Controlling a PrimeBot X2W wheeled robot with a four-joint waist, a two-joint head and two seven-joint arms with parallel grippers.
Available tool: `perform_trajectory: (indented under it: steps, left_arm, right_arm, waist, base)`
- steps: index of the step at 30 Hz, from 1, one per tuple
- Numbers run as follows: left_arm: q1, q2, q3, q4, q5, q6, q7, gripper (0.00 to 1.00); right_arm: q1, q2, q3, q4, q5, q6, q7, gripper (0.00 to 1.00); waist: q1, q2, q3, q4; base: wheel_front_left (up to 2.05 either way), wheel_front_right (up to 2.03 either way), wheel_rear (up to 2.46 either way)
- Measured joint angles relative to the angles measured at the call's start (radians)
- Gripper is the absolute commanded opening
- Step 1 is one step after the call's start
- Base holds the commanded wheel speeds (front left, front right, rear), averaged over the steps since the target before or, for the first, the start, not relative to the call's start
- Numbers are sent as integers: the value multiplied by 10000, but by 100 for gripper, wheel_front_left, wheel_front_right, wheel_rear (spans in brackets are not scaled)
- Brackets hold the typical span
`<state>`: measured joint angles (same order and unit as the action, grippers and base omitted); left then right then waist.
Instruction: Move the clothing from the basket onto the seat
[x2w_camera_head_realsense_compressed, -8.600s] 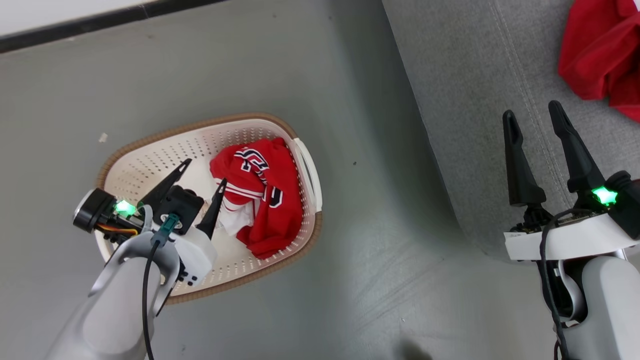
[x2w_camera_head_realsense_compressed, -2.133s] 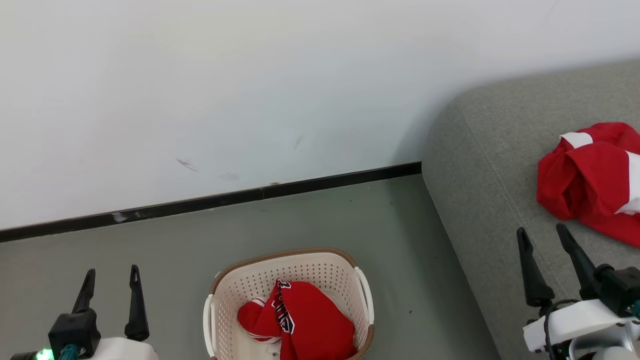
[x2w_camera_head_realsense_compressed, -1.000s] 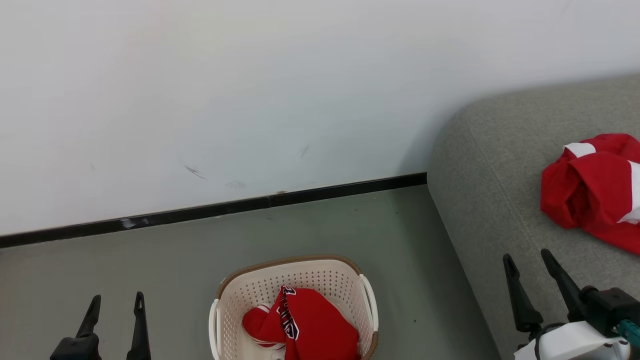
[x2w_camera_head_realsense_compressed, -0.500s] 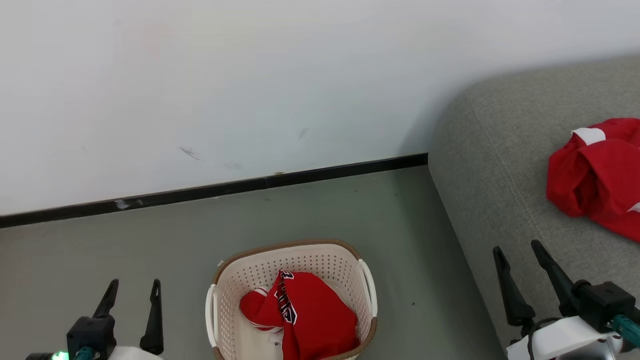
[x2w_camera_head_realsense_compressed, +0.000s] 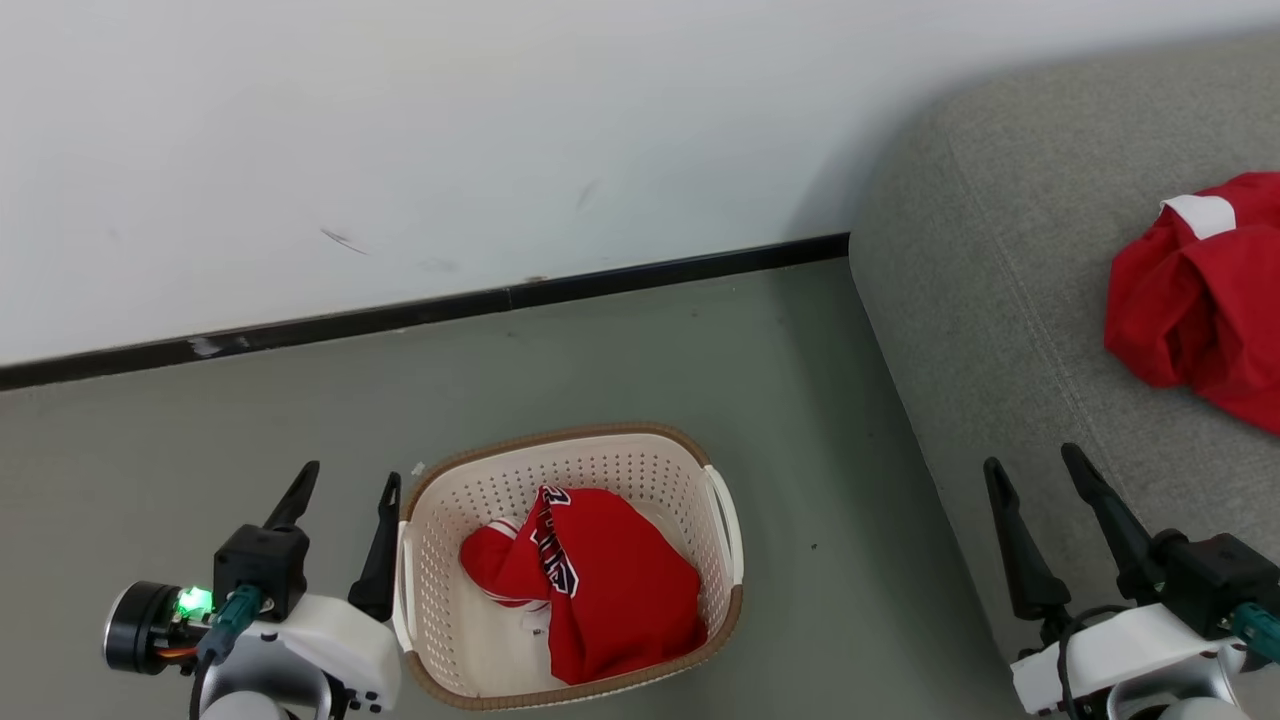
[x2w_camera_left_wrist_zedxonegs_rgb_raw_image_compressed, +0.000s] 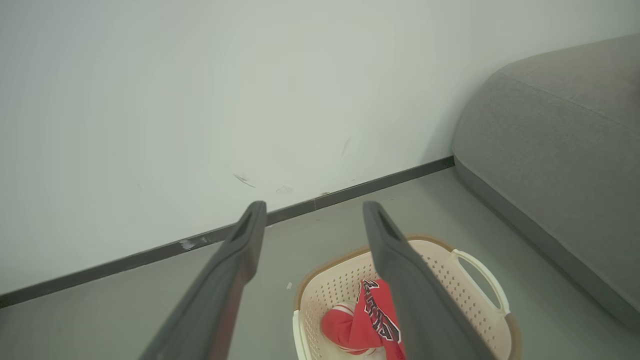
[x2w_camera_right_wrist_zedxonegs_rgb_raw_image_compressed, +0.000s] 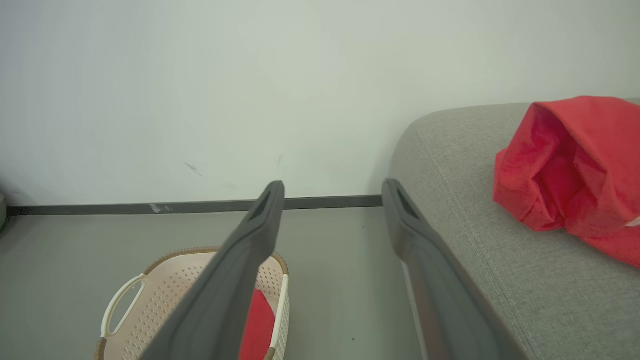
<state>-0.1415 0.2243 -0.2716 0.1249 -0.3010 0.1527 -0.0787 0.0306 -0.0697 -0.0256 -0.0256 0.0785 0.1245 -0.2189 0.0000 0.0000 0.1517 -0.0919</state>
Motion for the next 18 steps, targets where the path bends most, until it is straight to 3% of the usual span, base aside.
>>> perform_trajectory:
  steps: [18]
  left_arm:
    - [-1813, -267, -846, 1175, 569, -428, 777, 100]
  right_arm:
    - [-700, 113, -399, -546, 82, 2, -19, 100]
  waist:
    - [0, 0, 1869, -626]
  base:
    - [0, 0, 0]
